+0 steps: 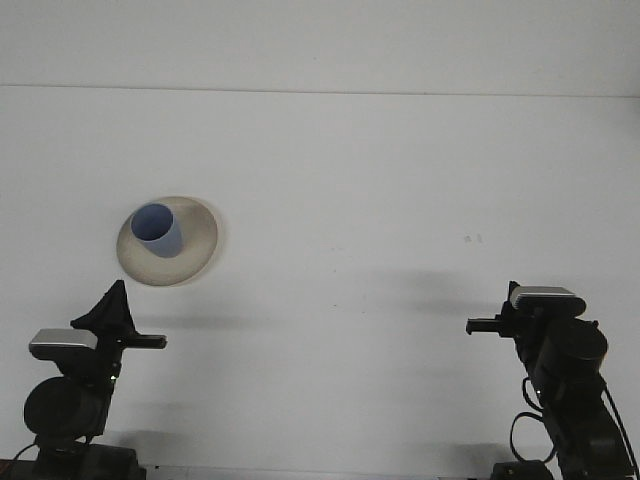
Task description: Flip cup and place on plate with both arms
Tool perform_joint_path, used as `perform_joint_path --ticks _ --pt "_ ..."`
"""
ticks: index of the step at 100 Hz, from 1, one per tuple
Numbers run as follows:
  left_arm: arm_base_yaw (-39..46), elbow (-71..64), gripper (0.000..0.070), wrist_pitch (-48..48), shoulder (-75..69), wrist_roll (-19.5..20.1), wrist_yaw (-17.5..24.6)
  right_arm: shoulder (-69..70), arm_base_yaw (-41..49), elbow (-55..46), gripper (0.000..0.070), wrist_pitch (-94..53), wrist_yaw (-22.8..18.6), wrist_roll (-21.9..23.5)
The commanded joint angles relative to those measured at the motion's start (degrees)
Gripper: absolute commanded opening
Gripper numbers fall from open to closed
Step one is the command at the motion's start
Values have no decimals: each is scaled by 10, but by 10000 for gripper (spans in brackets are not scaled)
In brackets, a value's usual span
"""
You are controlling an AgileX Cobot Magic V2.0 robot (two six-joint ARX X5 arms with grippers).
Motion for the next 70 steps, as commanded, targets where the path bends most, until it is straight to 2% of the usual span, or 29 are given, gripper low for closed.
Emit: perform_joint_path --ticks 1,38,70 --pt "5 -25 11 17 -17 16 -1 1 1 5 0 7 -1 -7" --pt "11 -139 11 39 -123 10 0 1 1 5 0 7 -1 -7" --pt "10 -165 11 75 -122 8 2 1 1 5 0 7 -1 -7"
